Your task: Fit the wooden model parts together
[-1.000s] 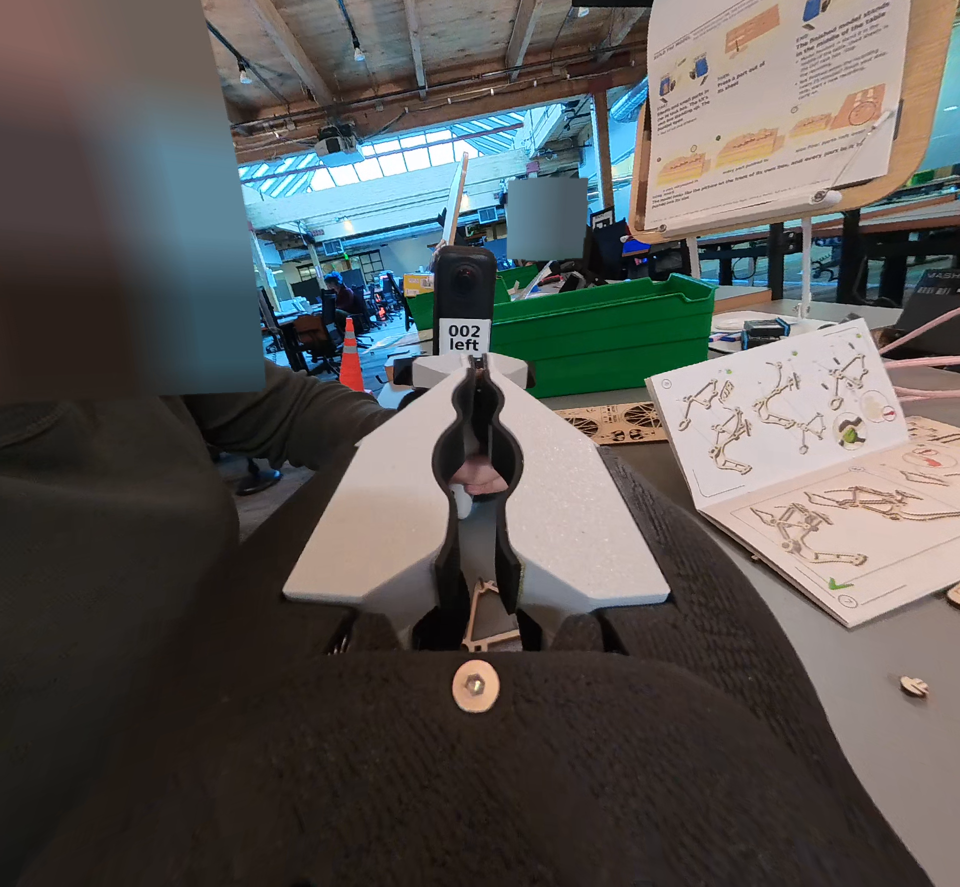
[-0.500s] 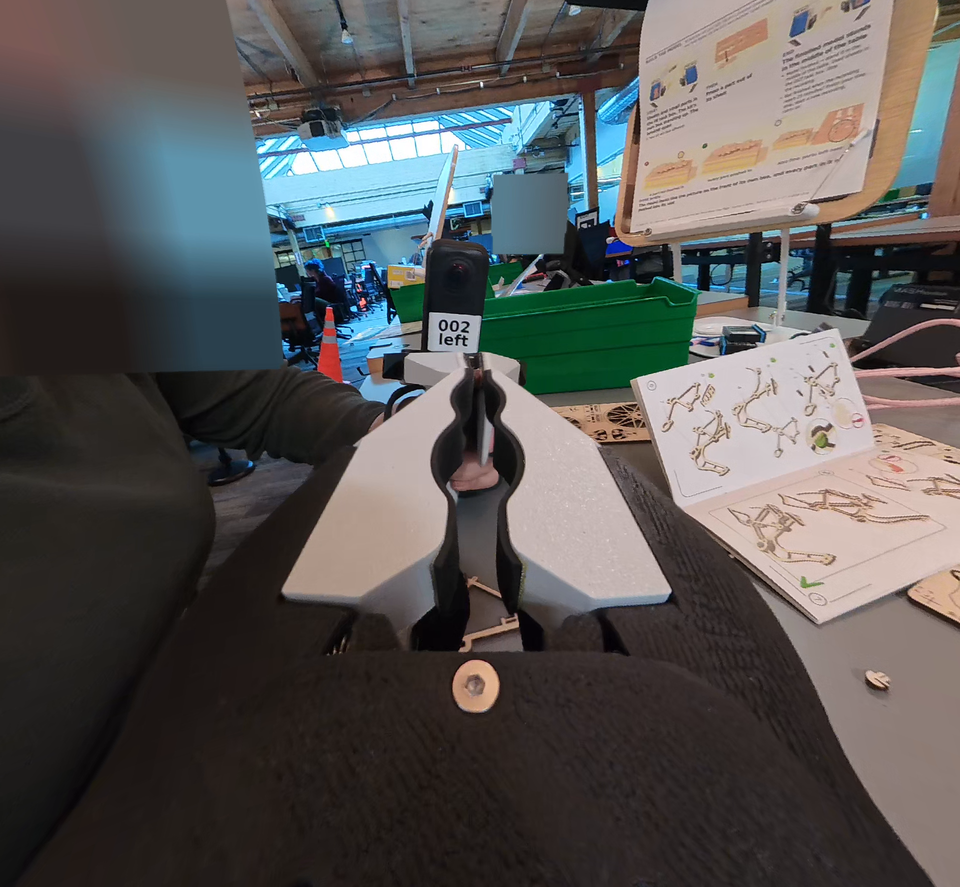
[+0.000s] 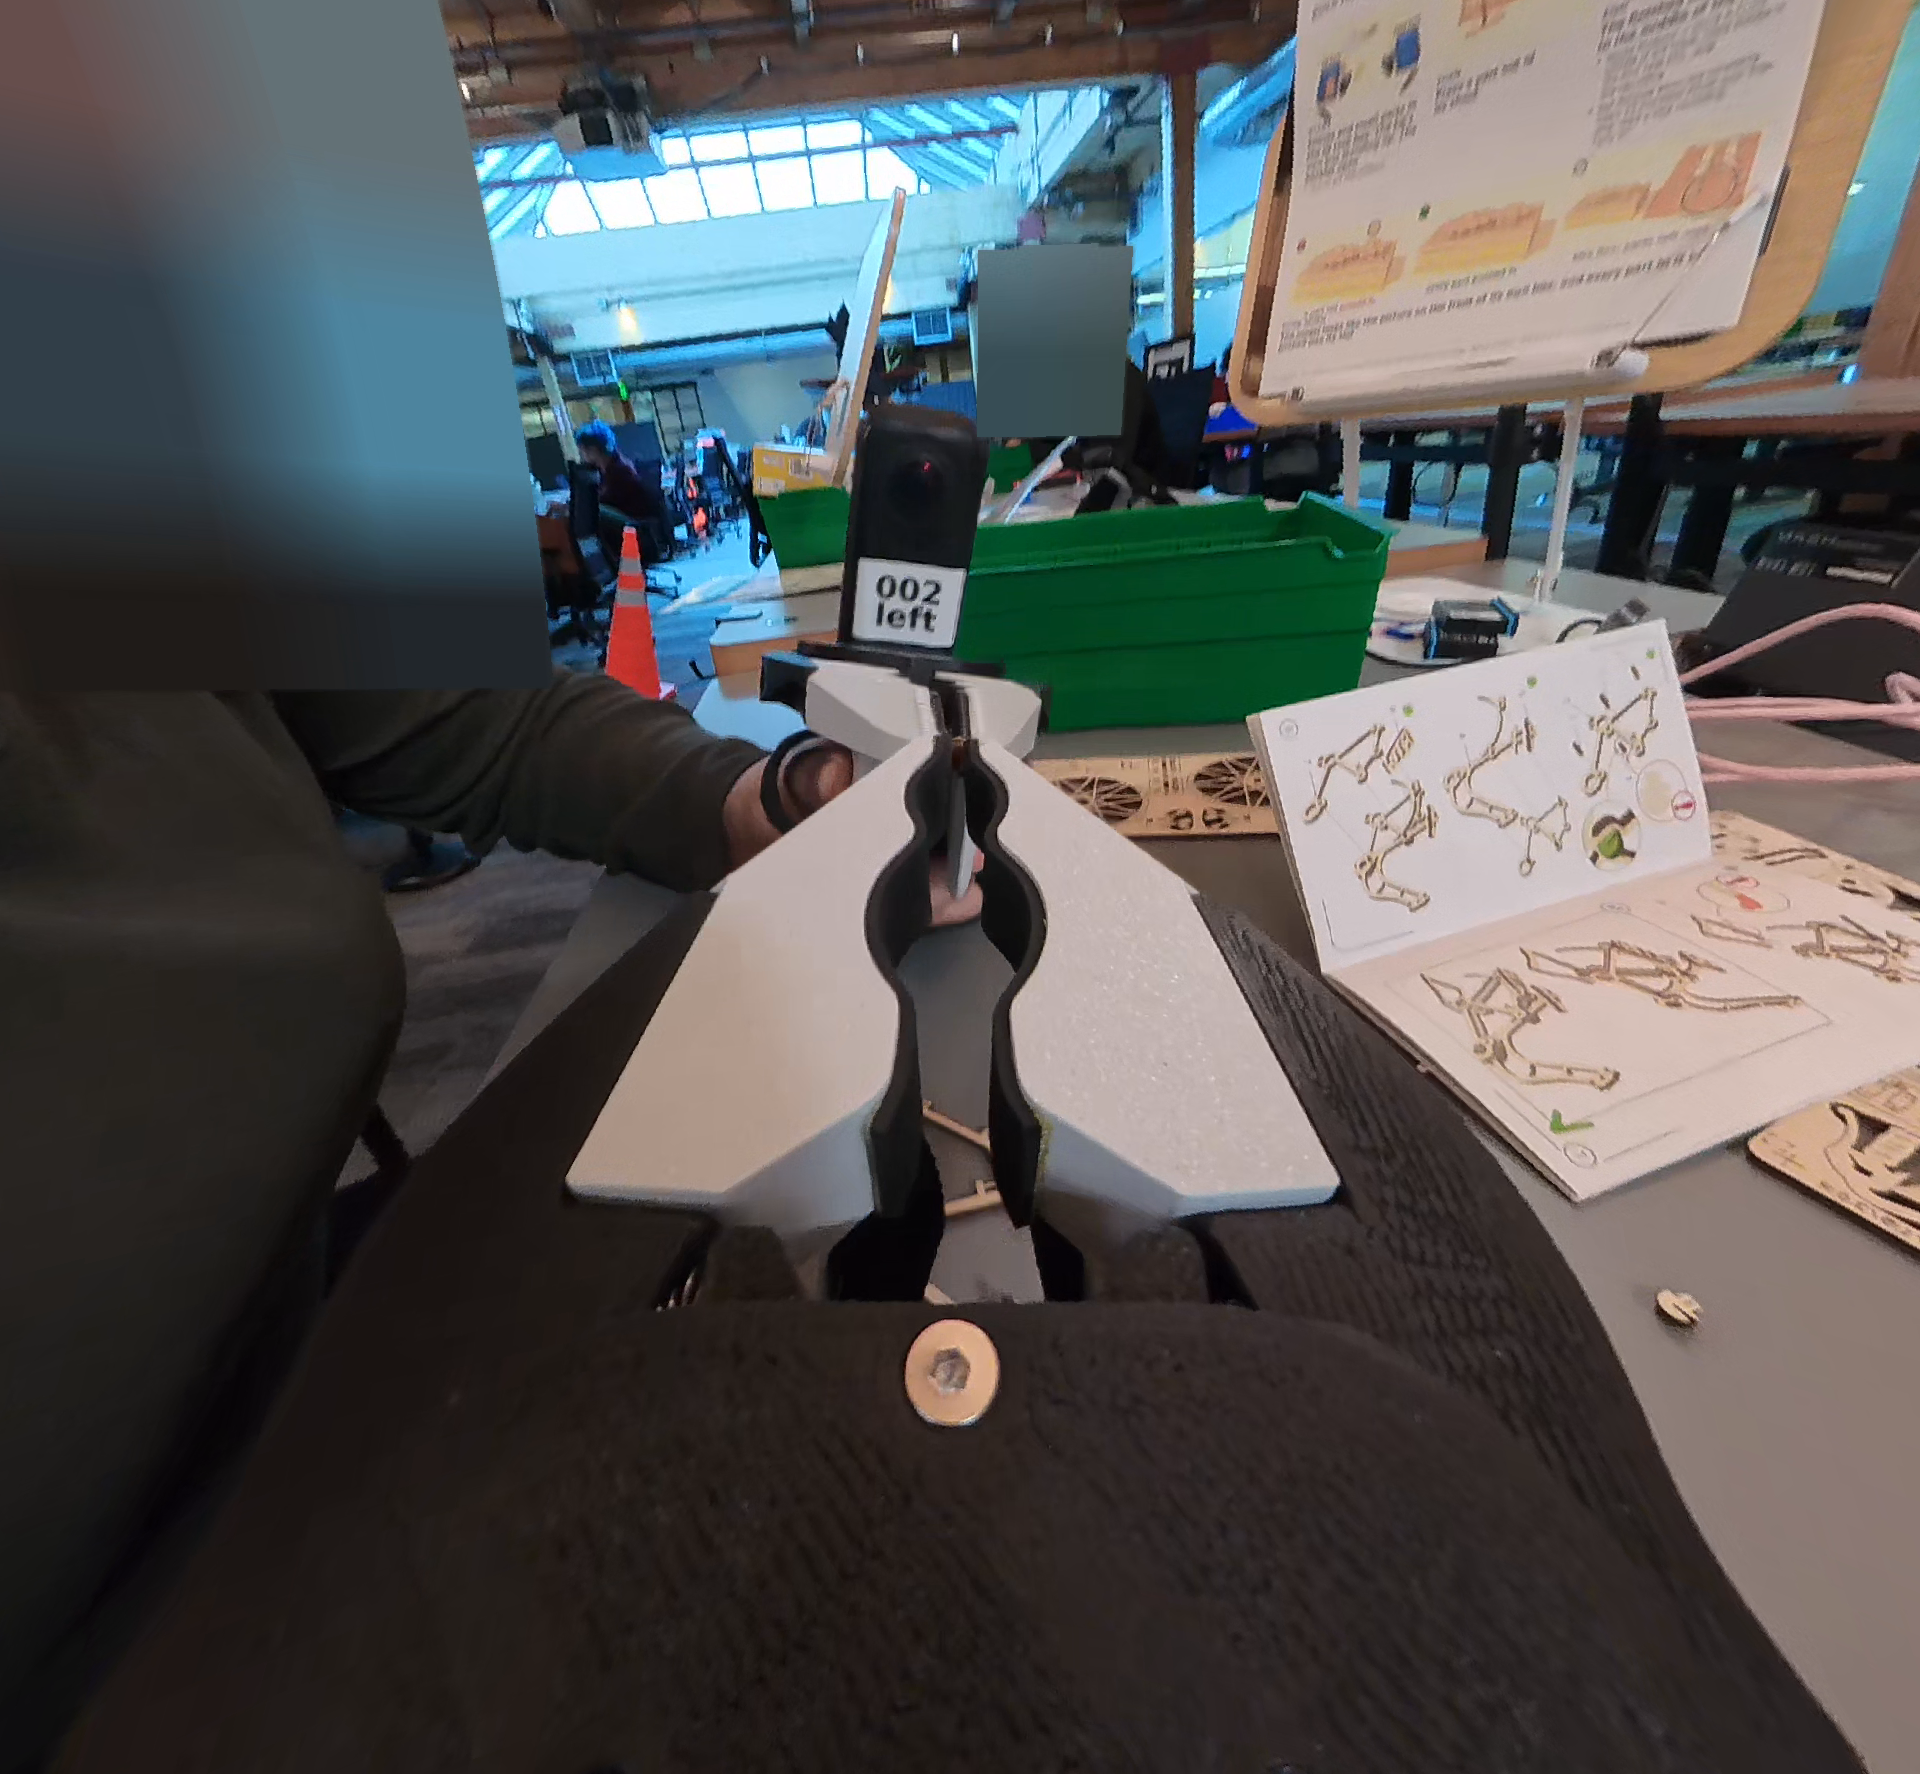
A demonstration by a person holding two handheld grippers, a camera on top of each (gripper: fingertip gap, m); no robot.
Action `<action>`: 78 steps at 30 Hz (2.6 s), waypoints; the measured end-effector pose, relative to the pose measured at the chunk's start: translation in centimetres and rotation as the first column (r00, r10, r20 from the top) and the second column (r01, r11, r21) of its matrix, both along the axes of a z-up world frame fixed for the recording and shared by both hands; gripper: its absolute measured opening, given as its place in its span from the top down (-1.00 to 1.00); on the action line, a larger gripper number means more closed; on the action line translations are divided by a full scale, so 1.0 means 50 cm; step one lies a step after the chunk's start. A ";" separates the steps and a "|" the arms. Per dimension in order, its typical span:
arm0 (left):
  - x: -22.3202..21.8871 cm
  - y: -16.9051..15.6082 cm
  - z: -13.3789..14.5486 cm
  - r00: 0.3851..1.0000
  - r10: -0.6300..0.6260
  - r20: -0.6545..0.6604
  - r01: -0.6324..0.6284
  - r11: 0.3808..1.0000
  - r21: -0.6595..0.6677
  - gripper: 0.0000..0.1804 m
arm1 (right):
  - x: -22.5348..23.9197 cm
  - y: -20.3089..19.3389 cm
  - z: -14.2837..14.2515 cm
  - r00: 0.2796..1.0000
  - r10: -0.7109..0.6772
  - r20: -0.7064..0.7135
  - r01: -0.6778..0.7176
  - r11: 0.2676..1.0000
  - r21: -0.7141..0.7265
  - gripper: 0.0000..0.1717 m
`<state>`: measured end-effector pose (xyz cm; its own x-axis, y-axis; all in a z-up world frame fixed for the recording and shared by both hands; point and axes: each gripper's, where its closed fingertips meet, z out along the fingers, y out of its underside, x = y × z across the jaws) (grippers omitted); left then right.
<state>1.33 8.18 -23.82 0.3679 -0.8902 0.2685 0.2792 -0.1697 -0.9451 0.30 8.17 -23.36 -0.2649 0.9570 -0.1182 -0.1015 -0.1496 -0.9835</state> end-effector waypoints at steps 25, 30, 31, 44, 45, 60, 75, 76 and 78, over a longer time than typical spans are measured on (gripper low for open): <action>-0.002 -0.005 -0.017 0.995 -0.077 -0.069 0.071 0.994 -0.085 1.00 | 0.001 -0.002 -0.016 0.996 0.065 0.065 -0.066 0.998 0.014 1.00; -0.004 0.001 -0.020 0.996 -0.066 -0.067 0.059 0.993 -0.104 0.94 | 0.001 -0.001 -0.018 0.996 0.063 0.068 -0.064 0.998 0.015 1.00; -0.003 -0.001 -0.019 0.995 -0.075 -0.063 0.068 0.992 -0.104 0.94 | 0.001 -0.001 -0.018 0.996 0.063 0.069 -0.064 0.998 0.017 1.00; -0.001 -0.004 -0.017 0.997 -0.074 -0.033 0.070 0.993 -0.098 1.00 | 0.000 -0.003 -0.018 0.996 0.063 0.060 -0.064 0.998 0.018 1.00; -0.001 -0.004 -0.017 0.997 -0.070 -0.033 0.066 0.994 -0.091 1.00 | 0.000 -0.003 -0.017 0.996 0.065 0.054 -0.066 0.998 0.012 1.00; -0.002 -0.009 -0.004 0.998 -0.058 -0.015 0.057 0.998 -0.041 1.00 | -0.001 -0.010 -0.013 0.995 0.095 0.028 -0.095 0.995 -0.017 0.99; -0.002 -0.008 -0.004 0.998 -0.065 0.010 0.066 0.996 -0.059 1.00 | -0.005 -0.015 -0.006 0.995 0.098 0.021 -0.097 0.995 -0.039 0.97; -0.002 -0.007 -0.004 0.998 -0.065 0.010 0.066 0.996 -0.059 1.00 | -0.005 -0.015 -0.005 0.995 0.097 0.021 -0.096 0.995 -0.038 0.97; -0.002 -0.007 -0.006 0.998 -0.068 0.004 0.068 0.996 -0.060 1.00 | -0.005 -0.016 -0.004 0.995 0.098 0.019 -0.097 0.994 -0.039 0.96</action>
